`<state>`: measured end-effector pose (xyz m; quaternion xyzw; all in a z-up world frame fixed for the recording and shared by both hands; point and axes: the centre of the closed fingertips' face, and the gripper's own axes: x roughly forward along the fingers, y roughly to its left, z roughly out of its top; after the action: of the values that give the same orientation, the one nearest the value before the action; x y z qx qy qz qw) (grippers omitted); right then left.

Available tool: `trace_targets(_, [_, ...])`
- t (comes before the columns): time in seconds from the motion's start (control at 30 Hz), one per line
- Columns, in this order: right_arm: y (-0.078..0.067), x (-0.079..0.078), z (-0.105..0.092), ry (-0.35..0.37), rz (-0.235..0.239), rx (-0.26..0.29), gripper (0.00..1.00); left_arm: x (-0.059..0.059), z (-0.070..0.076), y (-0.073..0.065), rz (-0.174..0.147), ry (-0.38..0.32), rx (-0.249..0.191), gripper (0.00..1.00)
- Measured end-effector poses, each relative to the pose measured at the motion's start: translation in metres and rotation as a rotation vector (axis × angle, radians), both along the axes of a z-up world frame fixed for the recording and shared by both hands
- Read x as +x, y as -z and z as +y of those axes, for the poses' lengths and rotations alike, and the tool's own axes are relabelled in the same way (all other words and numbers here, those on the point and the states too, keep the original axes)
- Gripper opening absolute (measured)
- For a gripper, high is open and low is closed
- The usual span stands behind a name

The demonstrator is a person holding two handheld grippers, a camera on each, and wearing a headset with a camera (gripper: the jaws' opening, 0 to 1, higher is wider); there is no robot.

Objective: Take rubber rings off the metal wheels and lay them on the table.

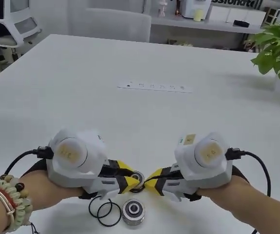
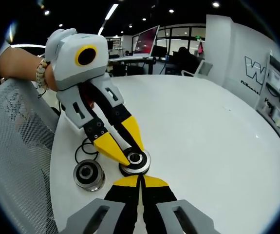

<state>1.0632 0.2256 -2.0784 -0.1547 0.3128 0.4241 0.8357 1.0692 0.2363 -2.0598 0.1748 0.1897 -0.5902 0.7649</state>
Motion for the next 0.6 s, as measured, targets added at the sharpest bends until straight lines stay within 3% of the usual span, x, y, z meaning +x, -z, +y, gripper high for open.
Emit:
trace_targets(0.13, [0.001, 0.002, -0.002, 0.067, 0.053, 0.037, 0.00, 0.000, 0.000, 0.000, 0.001, 0.000, -0.001, 0.07])
trace_targets(0.23, [0.001, 0.002, -0.004, 0.174, 0.153, 0.107, 0.00, -0.001, -0.001, 0.000, 0.002, -0.001, -0.002, 0.07])
trace_targets(0.33, [0.001, 0.004, -0.006, 0.253, 0.222, 0.182, 0.00, -0.001, -0.001, 0.000, 0.003, -0.001, -0.002, 0.07])
trace_targets(0.43, [0.000, 0.005, -0.008, 0.359, 0.331, 0.290, 0.00, -0.001, -0.001, 0.000, 0.004, 0.000, -0.004, 0.07])
trace_targets(0.5, [-0.001, 0.005, -0.009, 0.390, 0.367, 0.334, 0.00, -0.002, -0.002, 0.000, 0.003, 0.003, -0.005, 0.07])
trace_targets(0.6, [-0.001, 0.005, -0.011, 0.417, 0.390, 0.349, 0.00, -0.003, -0.003, -0.001, 0.003, 0.007, -0.007, 0.07])
